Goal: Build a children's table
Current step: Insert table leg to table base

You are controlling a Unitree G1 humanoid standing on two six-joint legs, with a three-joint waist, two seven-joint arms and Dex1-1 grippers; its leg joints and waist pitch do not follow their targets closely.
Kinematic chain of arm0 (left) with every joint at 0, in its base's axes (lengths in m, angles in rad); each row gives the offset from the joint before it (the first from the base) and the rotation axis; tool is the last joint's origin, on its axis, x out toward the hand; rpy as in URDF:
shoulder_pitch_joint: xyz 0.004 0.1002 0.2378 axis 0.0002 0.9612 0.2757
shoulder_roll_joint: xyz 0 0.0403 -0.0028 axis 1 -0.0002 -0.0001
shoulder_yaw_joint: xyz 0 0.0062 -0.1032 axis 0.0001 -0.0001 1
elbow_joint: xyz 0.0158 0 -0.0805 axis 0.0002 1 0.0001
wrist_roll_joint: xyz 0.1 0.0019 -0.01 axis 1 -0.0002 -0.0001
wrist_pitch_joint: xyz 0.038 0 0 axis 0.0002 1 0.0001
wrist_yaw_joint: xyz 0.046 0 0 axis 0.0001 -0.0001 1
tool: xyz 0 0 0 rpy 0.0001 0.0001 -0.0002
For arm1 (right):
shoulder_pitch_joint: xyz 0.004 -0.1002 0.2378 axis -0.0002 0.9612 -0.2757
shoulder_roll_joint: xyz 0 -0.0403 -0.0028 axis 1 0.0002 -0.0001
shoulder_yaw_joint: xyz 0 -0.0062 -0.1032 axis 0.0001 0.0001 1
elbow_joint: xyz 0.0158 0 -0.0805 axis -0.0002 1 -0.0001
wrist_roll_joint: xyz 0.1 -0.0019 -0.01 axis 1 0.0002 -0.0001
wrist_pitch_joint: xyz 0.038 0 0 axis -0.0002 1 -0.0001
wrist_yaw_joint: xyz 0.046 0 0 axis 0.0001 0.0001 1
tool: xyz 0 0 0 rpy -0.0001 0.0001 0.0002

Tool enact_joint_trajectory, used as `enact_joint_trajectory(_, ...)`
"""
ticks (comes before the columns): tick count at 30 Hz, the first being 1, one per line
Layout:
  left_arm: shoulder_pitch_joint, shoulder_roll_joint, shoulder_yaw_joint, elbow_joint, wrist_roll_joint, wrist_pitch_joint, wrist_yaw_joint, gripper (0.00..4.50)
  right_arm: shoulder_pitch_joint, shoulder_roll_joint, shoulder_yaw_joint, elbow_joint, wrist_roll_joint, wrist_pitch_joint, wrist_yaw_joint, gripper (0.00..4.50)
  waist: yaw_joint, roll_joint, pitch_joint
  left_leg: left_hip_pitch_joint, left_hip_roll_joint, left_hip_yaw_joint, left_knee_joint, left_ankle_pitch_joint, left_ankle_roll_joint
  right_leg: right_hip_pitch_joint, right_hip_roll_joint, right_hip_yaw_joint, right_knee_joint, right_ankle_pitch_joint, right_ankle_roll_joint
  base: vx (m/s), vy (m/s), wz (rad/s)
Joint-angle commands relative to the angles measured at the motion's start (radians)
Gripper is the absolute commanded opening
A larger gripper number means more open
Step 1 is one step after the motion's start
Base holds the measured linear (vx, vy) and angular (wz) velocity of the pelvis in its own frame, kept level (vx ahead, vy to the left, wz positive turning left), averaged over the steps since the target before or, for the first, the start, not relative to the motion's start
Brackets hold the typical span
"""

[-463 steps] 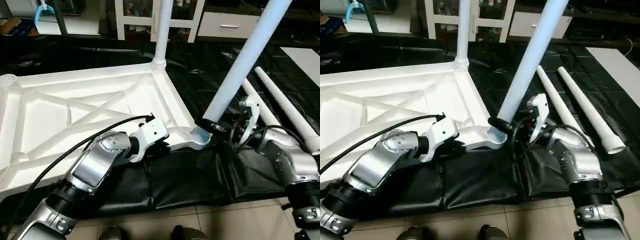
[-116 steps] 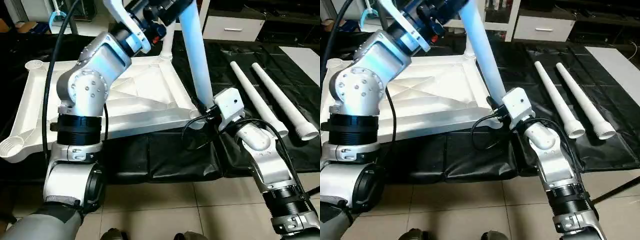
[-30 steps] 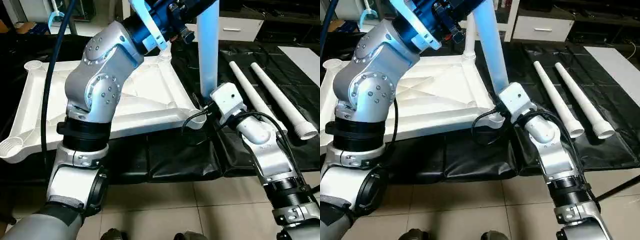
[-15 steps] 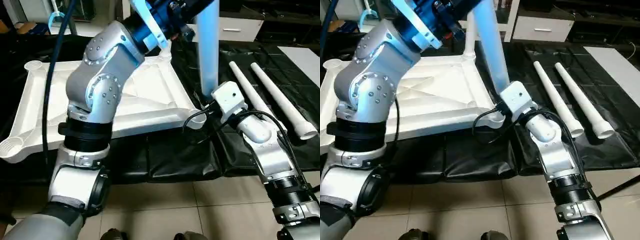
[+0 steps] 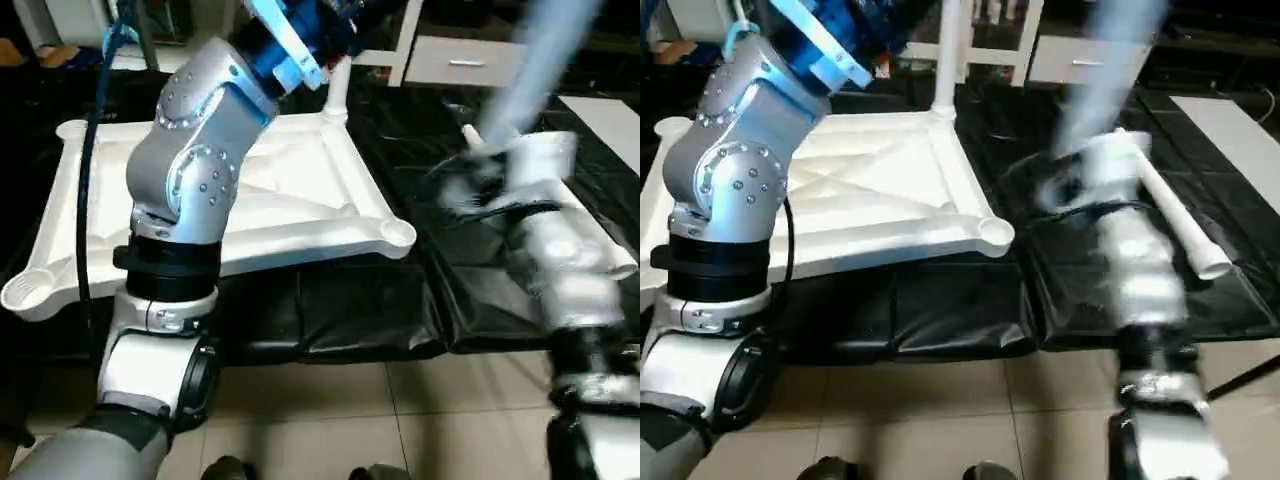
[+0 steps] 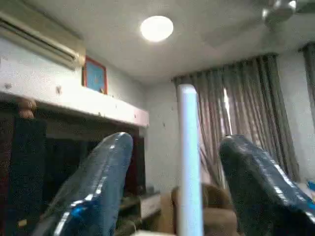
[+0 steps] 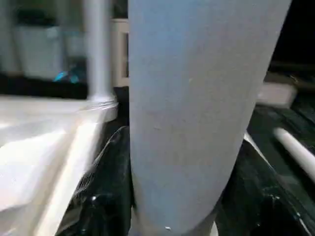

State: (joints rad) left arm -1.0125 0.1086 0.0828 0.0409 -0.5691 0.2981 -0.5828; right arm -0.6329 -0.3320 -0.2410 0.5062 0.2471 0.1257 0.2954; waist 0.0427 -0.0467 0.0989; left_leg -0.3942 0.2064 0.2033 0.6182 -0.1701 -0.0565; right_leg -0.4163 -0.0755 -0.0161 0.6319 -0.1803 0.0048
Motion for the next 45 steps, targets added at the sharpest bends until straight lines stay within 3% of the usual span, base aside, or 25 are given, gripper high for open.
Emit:
enact_joint_trajectory(1, -0.009, -0.009, -0.007, -0.022, -0.028, 0.019, 0.001, 3.46, -0.005, -0.015, -0.024, 0.006, 0.051, 0.027, 0.043, 1.88, 0.0, -0.001, -0.098, 0.025, 0.005, -0.001, -0.058, -0.12, 0.038, 0.062, -0.027, 0.021, -0.053, 0.022, -0.254, 0.0, 0.0, 0.0)
enact_joint_trajectory(4, 0.006, 0.014, -0.02, -0.027, -0.018, 0.053, -0.006, 3.46, 0.004, -0.02, -0.03, -0.02, 0.085, 0.059, 0.088, 1.88, -0.004, 0.0, -0.097, 0.021, 0.006, -0.003, -0.059, -0.126, 0.045, 0.063, -0.029, 0.02, -0.057, -0.015, -0.247, 0.0, 0.0, 0.0)
enact_joint_trajectory(5, 0.026, 0.041, -0.043, -0.007, 0.016, 0.081, -0.005, 3.46, 0.017, -0.024, -0.027, -0.051, 0.104, 0.08, 0.118, 1.88, -0.006, -0.001, -0.098, 0.021, 0.007, -0.004, -0.058, -0.126, 0.043, 0.061, -0.031, 0.02, -0.059, -0.032, -0.247, 0.0, 0.0, 0.0)
enact_joint_trajectory(6, 0.1, 0.098, -0.125, 0.074, 0.14, 0.081, -0.011, 3.46, 0.046, -0.037, -0.025, -0.118, 0.129, 0.131, 0.166, 1.88, -0.006, 0.005, -0.091, 0.023, 0.008, -0.005, -0.061, -0.143, 0.053, 0.058, -0.027, 0.02, -0.066, -0.057, -0.233, 0.0, 0.0, 0.0)
enact_joint_trajectory(7, 0.13, 0.115, -0.157, 0.105, 0.18, 0.081, -0.018, 3.46, 0.057, -0.042, -0.025, -0.141, 0.136, 0.146, 0.179, 1.88, -0.007, 0.002, -0.086, 0.024, 0.007, -0.006, -0.066, -0.168, 0.056, 0.058, -0.025, 0.02, -0.075, -0.121, -0.205, 0.0, 0.0, 0.0)
enact_joint_trajectory(9, 0.16, 0.126, -0.192, 0.136, 0.221, 0.061, -0.026, 3.46, 0.066, -0.046, -0.029, -0.161, 0.143, 0.157, 0.178, 1.88, -0.007, 0.01, -0.092, 0.029, 0.005, -0.005, -0.065, -0.18, 0.033, 0.055, -0.03, 0.023, -0.081, -0.205, -0.182, 0.0, 0.0, 0.0)
enact_joint_trajectory(10, 0.174, 0.132, -0.21, 0.152, 0.245, 0.045, -0.028, 3.46, 0.07, -0.047, -0.032, -0.17, 0.147, 0.163, 0.177, 1.88, -0.006, 0.014, -0.096, 0.03, 0.006, -0.006, -0.065, -0.173, 0.024, 0.055, -0.032, 0.023, -0.08, -0.203, -0.185, 0.0, 0.0, 0.0)
enact_joint_trajectory(11, 0.189, 0.134, -0.225, 0.167, 0.254, 0.049, -0.036, 3.46, 0.072, -0.052, -0.034, -0.175, 0.148, 0.169, 0.176, 1.88, -0.007, 0.02, -0.101, 0.03, 0.01, -0.008, -0.065, -0.143, 0.013, 0.05, -0.029, 0.021, -0.073, -0.133, -0.205, 0.0, 0.0, 0.0)
enact_joint_trajectory(12, 0.224, 0.141, -0.275, 0.216, 0.293, 0.021, -0.067, 3.46, 0.083, -0.061, -0.034, -0.197, 0.147, 0.177, 0.17, 1.88, -0.006, 0.018, -0.101, 0.028, 0.009, -0.009, -0.066, -0.135, 0.014, 0.051, -0.028, 0.02, -0.072, -0.116, -0.211, 0.0, 0.0, 0.0)
enact_joint_trajectory(14, 0.257, 0.153, -0.344, 0.288, 0.365, -0.036, -0.083, 3.46, 0.1, -0.072, -0.032, -0.227, 0.138, 0.172, 0.15, 1.88, -0.006, 0.018, -0.096, 0.03, 0.009, -0.007, -0.069, -0.184, 0.013, 0.044, -0.029, 0.021, -0.08, -0.148, -0.208, 0.0, 0.0, 0.0)
enact_joint_trajectory(17, 0.268, 0.145, -0.369, 0.34, 0.407, -0.075, -0.05, 3.46, 0.124, -0.077, -0.03, -0.266, 0.125, 0.165, 0.133, 1.88, -0.006, 0.019, -0.094, 0.03, 0.01, -0.008, -0.072, -0.198, -0.001, 0.044, -0.031, 0.023, -0.082, -0.163, -0.194, 0.0, 0.0, 0.0)
enact_joint_trajectory(19, 0.269, 0.141, -0.376, 0.359, 0.42, -0.089, -0.033, 3.46, 0.137, -0.079, -0.03, -0.286, 0.12, 0.165, 0.128, 1.88, -0.006, 0.018, -0.094, 0.027, 0.009, -0.009, -0.072, -0.195, -0.002, 0.046, -0.033, 0.022, -0.081, -0.16, -0.196, 0.0, 0.0, 0.0)
enact_joint_trajectory(21, 0.254, 0.119, -0.39, 0.45, 0.431, -0.115, -0.071, 3.46, 0.206, -0.085, -0.042, -0.394, 0.143, 0.246, 0.138, 1.88, -0.008, 0.014, -0.091, 0.027, 0.009, -0.007, -0.072, -0.2, 0.005, 0.045, -0.032, 0.024, -0.084, -0.166, -0.191, 0.0, 0.0, 0.0)
enact_joint_trajectory(23, 0.242, 0.114, -0.399, 0.496, 0.433, -0.127, -0.132, 3.46, 0.238, -0.093, -0.04, -0.428, 0.153, 0.274, 0.143, 1.88, -0.007, 0.009, -0.09, 0.023, 0.008, -0.01, -0.075, -0.188, 0.018, 0.046, -0.033, 0.024, -0.086, -0.181, -0.178, 0.0, 0.0, 0.0)
enact_joint_trajectory(25, 0.226, 0.119, -0.413, 0.533, 0.449, -0.149, -0.166, 3.46, 0.257, -0.099, -0.038, -0.446, 0.159, 0.291, 0.147, 1.88, -0.009, 0.011, -0.088, 0.025, 0.009, -0.01, -0.077, -0.205, 0.017, 0.042, -0.035, 0.024, -0.091, -0.21, -0.176, 0.0, 0.0, 0.0)
enact_joint_trajectory(26, 0.215, 0.119, -0.415, 0.562, 0.443, -0.154, -0.204, 3.17, 0.269, -0.105, -0.039, -0.457, 0.161, 0.298, 0.15, 1.88, -0.012, 0.017, -0.087, 0.024, 0.009, -0.012, -0.078, -0.212, 0.011, 0.042, -0.036, 0.023, -0.09, -0.212, -0.179, 0.0, 0.0, 0.0)
enact_joint_trajectory(31, 0.179, 0.135, -0.46, 0.668, 0.501, -0.225, -0.255, 2.89, 0.298, -0.123, -0.042, -0.482, 0.166, 0.319, 0.146, 1.88, -0.013, 0.012, -0.084, 0.029, 0.01, -0.01, -0.079, -0.249, 0.007, 0.038, -0.038, 0.025, -0.1, -0.259, -0.165, 0.0, 0.0, 0.0)
enact_joint_trajectory(34, 0.157, 0.135, -0.476, 0.746, 0.538, -0.263, -0.274, 2.66, 0.31, -0.125, -0.045, -0.511, 0.169, 0.336, 0.136, 1.88, -0.013, 0.011, -0.084, 0.026, 0.009, -0.011, -0.08, -0.226, 0.014, 0.039, -0.039, 0.024, -0.099, -0.24, -0.169, 0.0, 0.0, 0.0)
enact_joint_trajectory(35, 0.146, 0.132, -0.477, 0.774, 0.551, -0.277, -0.269, 2.65, 0.312, -0.125, -0.047, -0.522, 0.169, 0.344, 0.134, 1.88, -0.011, 0.027, -0.085, 0.029, 0.009, -0.012, -0.08, -0.222, 0.011, 0.039, -0.039, 0.025, -0.096, -0.227, -0.174, 0.0, 0.0, 0.0)
enact_joint_trajectory(36, 0.136, 0.128, -0.476, 0.799, 0.558, -0.283, -0.266, 2.57, 0.314, -0.124, -0.048, -0.53, 0.168, 0.351, 0.132, 1.88, -0.014, 0.019, -0.087, 0.028, 0.01, -0.011, -0.081, -0.214, 0.013, 0.042, -0.037, 0.024, -0.095, -0.195, -0.182, 0.0, 0.0, 0.0)
enact_joint_trajectory(37, 0.133, 0.127, -0.475, 0.809, 0.561, -0.287, -0.265, 2.43, 0.314, -0.123, -0.048, -0.533, 0.168, 0.354, 0.131, 1.88, -0.013, 0.018, -0.088, 0.027, 0.009, -0.011, -0.08, -0.205, 0.016, 0.044, -0.037, 0.024, -0.094, -0.176, -0.187, 0.0, 0.0, 0.0)
enact_joint_trajectory(40, 0.107, 0.122, -0.482, 0.883, 0.592, -0.314, -0.249, 2.24, 0.318, -0.124, -0.043, -0.553, 0.171, 0.367, 0.131, 1.88, -0.012, 0.022, -0.091, 0.028, 0.012, -0.01, -0.079, -0.166, 0.038, 0.047, -0.038, 0.023, -0.087, -0.087, -0.228, 0.0, 0.0, 0.0)
enact_joint_trajectory(45, 0.074, 0.114, -0.476, 0.985, 0.623, -0.343, -0.21, 1.82, 0.321, -0.127, -0.034, -0.563, 0.172, 0.371, 0.129, 1.88, -0.01, 0.023, -0.093, 0.03, 0.012, -0.009, -0.078, -0.147, 0.057, 0.052, -0.04, 0.024, -0.082, -0.035, -0.252, 0.0, 0.0, 0.0)
